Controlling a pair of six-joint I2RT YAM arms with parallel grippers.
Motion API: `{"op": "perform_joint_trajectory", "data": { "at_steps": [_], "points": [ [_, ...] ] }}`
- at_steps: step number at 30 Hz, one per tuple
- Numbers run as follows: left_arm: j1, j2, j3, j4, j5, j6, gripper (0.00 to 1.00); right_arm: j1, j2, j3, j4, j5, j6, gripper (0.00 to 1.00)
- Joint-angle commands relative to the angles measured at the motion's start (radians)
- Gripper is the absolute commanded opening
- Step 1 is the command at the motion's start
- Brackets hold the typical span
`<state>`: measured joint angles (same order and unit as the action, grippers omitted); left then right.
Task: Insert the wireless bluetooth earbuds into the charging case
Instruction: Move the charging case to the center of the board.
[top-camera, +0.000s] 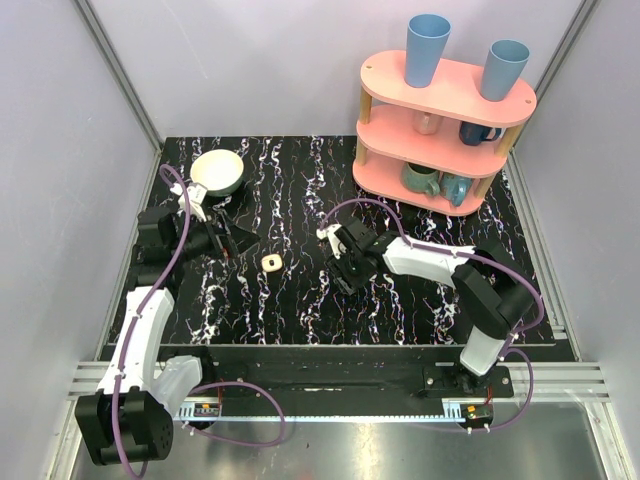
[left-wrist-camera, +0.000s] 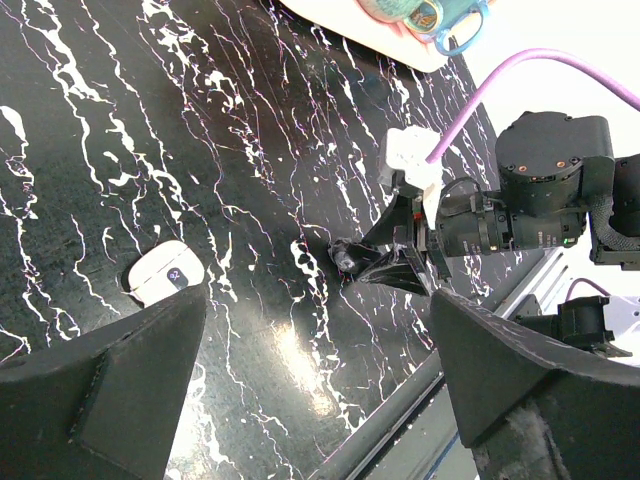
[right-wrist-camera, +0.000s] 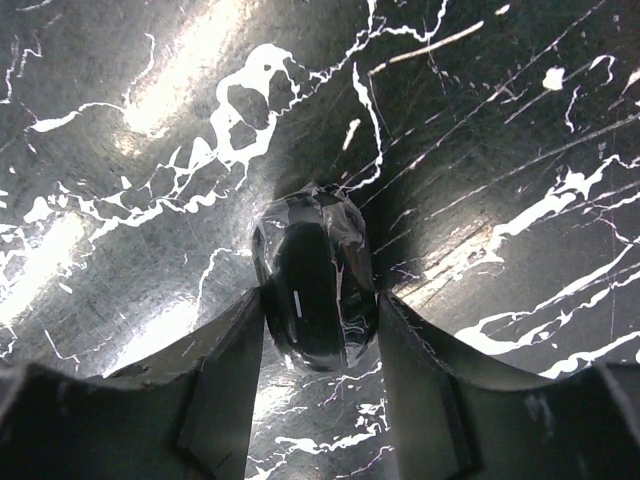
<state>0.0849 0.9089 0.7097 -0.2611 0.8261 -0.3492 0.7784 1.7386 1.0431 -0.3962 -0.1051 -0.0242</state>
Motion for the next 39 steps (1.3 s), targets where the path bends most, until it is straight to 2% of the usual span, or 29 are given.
{"op": "perform_joint_trajectory", "data": {
  "at_steps": [1,12,18,22,25,31,34,39],
  "points": [
    [0.007,-0.012,-0.004,0.023,0.01,-0.014,0.99,0.015,-0.017,0.037,-0.024,0.056,-0.039,0.59],
    [0.006,-0.008,-0.009,0.034,0.027,-0.022,0.99,0.015,-0.024,0.04,-0.027,0.05,-0.03,0.75],
    [0.006,-0.007,-0.009,0.034,0.025,-0.022,0.99,0.016,-0.054,0.028,-0.012,-0.002,-0.002,0.77],
    [0.004,-0.001,-0.01,0.042,0.031,-0.027,0.99,0.021,-0.062,0.023,0.003,0.065,0.087,0.77],
    [0.006,0.005,-0.009,0.048,0.039,-0.031,0.99,0.033,-0.108,0.0,0.049,0.129,0.18,0.81],
    [0.012,0.01,-0.013,0.059,0.047,-0.034,0.99,0.035,-0.276,-0.132,0.266,0.039,0.199,0.87],
    [0.015,0.01,-0.015,0.063,0.047,-0.036,0.99,0.033,-0.248,-0.111,0.218,0.045,0.172,0.88],
    [0.018,0.008,-0.018,0.063,0.048,-0.039,0.99,0.035,-0.146,-0.075,0.134,0.009,0.122,0.82]
  ]
}}
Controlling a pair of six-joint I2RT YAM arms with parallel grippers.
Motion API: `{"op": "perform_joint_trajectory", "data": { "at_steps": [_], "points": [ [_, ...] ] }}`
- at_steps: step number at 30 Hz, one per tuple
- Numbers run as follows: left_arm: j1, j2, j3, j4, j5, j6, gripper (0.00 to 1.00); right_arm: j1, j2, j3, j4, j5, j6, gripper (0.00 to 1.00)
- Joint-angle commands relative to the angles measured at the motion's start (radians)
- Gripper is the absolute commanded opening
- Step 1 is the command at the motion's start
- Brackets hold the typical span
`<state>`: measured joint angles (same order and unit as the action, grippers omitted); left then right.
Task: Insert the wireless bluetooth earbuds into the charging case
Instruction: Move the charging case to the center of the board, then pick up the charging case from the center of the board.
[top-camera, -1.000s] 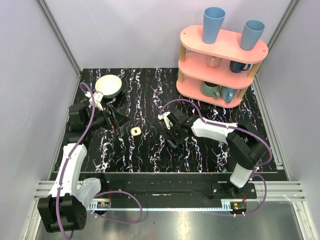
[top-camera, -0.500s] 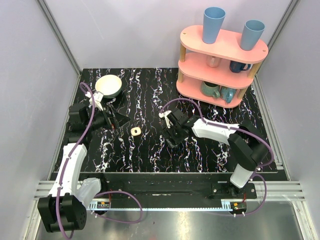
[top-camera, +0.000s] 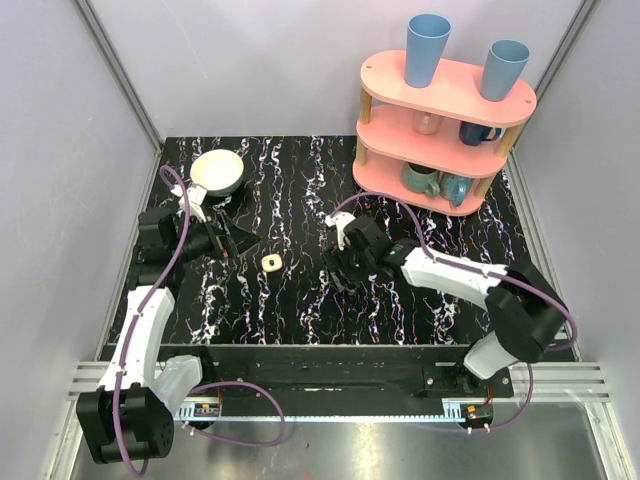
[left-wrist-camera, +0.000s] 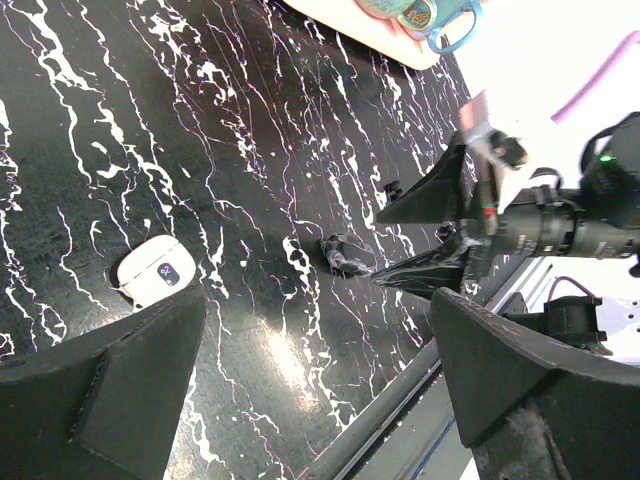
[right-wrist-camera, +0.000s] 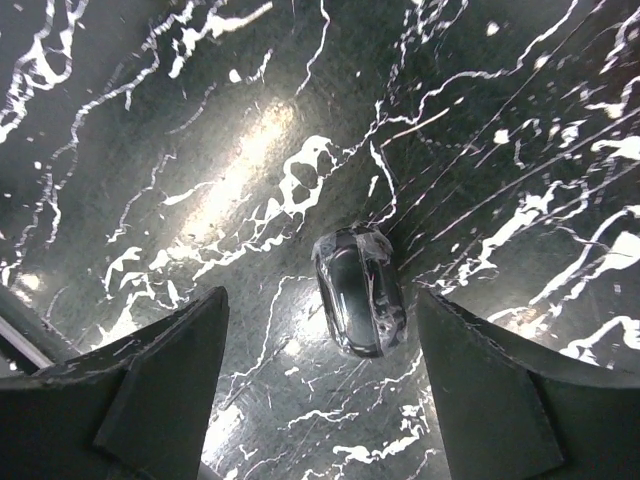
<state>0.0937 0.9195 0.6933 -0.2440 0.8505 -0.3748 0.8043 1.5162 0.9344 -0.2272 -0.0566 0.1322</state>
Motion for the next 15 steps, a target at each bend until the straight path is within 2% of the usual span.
{"op": "perform_joint_trajectory", "data": {
  "at_steps": [1,15],
  "points": [
    [0.009,-0.004,-0.002,0.046,0.025,-0.015,0.99,0.009,0.103,0.035,-0.037,-0.042,-0.036,0.81],
    [0.014,-0.002,-0.002,0.037,0.019,-0.007,0.99,0.009,0.17,0.043,-0.06,-0.002,-0.046,0.68]
  ]
}}
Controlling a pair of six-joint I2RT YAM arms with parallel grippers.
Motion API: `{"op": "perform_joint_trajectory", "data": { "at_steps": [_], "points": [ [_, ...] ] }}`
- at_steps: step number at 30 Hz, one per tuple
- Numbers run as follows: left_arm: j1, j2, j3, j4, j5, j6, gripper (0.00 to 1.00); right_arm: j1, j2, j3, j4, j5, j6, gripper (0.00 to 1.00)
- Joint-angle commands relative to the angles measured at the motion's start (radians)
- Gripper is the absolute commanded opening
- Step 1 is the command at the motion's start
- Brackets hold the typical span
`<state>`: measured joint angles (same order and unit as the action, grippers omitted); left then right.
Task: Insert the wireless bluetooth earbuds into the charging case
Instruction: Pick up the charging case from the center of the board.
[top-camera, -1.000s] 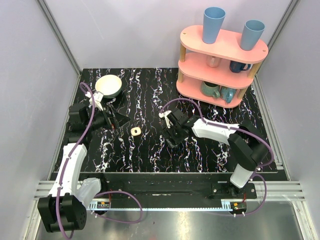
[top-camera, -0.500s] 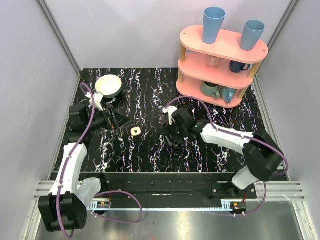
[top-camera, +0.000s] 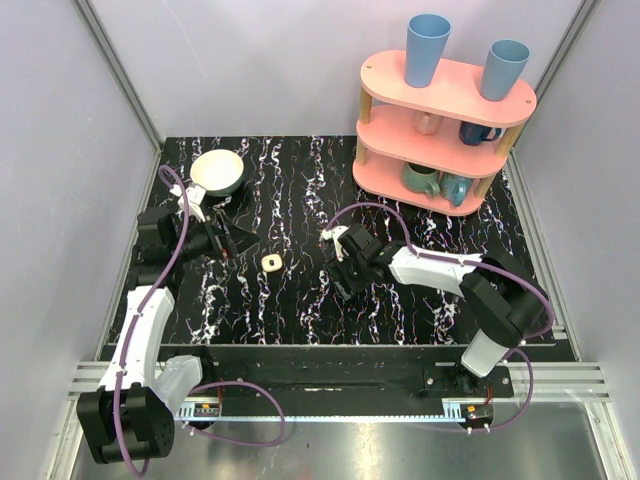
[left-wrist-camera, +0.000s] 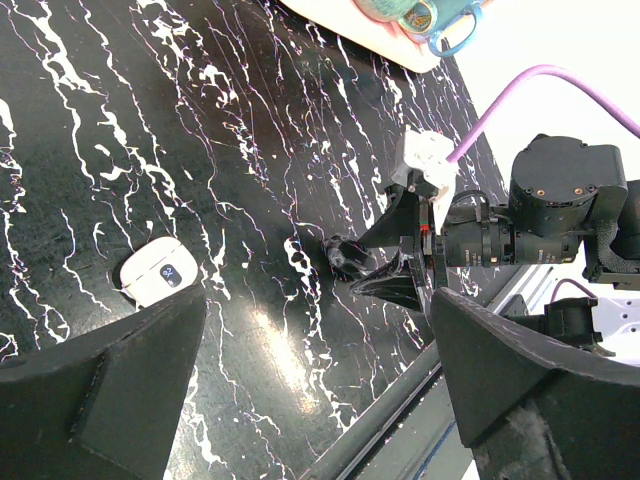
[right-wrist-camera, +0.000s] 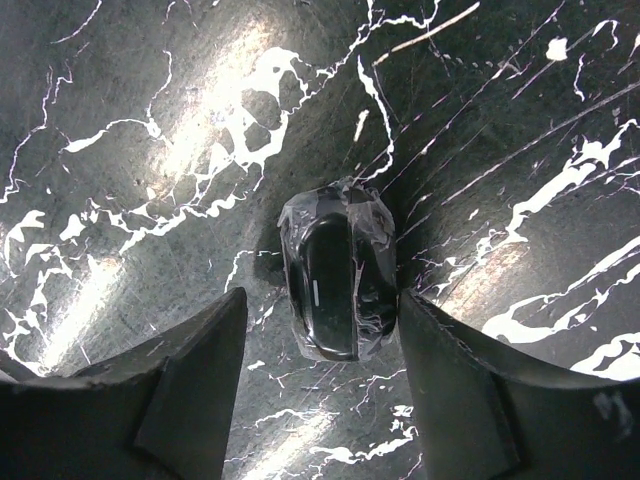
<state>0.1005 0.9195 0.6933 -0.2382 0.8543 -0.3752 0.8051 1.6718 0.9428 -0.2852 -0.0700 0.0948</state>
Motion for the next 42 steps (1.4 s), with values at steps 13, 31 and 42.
{"op": "perform_joint_trajectory", "data": {
  "at_steps": [13,31,42],
  "points": [
    [0.007,-0.01,-0.017,0.066,0.042,-0.031,0.99,0.008,0.062,0.063,-0.023,0.046,0.005,0.57],
    [0.007,-0.016,-0.034,0.126,0.072,-0.08,0.99,0.008,0.019,0.071,-0.094,0.064,0.039,0.57],
    [0.007,-0.018,-0.048,0.14,0.068,-0.113,0.99,0.008,-0.004,0.05,-0.045,0.061,0.02,0.38]
  ]
}}
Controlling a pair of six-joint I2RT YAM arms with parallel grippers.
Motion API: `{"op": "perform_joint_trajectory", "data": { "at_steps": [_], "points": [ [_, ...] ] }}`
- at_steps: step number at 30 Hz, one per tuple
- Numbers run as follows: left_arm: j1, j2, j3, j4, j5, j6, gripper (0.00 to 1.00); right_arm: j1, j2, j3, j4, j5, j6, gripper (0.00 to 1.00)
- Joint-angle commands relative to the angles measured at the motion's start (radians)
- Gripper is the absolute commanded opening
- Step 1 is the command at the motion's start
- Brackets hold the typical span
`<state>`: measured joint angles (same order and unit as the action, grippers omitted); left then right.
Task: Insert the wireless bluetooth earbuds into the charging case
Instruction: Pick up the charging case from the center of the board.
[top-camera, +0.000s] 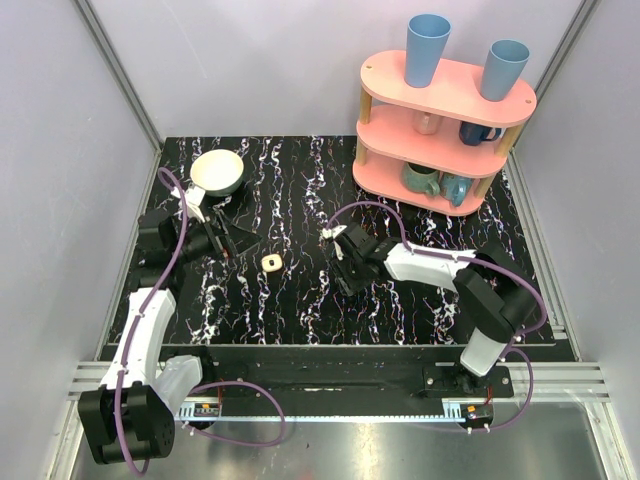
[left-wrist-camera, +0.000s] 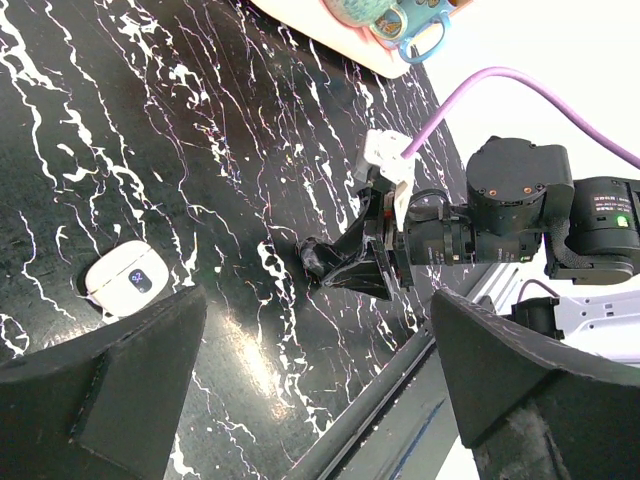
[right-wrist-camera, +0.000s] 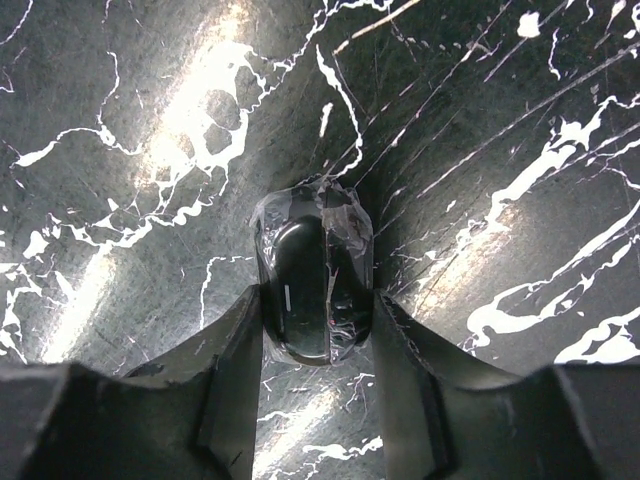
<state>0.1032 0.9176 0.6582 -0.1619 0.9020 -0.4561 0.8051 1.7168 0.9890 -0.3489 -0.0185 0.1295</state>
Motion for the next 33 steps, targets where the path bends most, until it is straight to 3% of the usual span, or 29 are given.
{"op": "perform_joint_trajectory", "data": {
  "at_steps": [1,9,18,25,33],
  "points": [
    [0.004,-0.013,-0.019,0.065,0.021,-0.044,0.99,0.008,-0.057,0.004,0.025,0.006,-0.024,0.35],
    [0.006,0.001,-0.034,0.117,0.049,-0.108,0.99,0.009,-0.259,0.022,0.051,-0.109,-0.125,0.29],
    [-0.029,0.016,-0.029,0.159,0.146,-0.133,0.99,0.062,-0.474,-0.003,0.111,-0.169,-0.431,0.22],
    [-0.258,0.029,0.047,0.117,0.058,-0.119,0.99,0.141,-0.579,-0.024,0.168,-0.075,-0.59,0.2],
    [-0.378,0.032,0.061,0.216,-0.046,-0.19,0.99,0.229,-0.551,-0.007,0.188,0.012,-0.625,0.19]
  ]
}}
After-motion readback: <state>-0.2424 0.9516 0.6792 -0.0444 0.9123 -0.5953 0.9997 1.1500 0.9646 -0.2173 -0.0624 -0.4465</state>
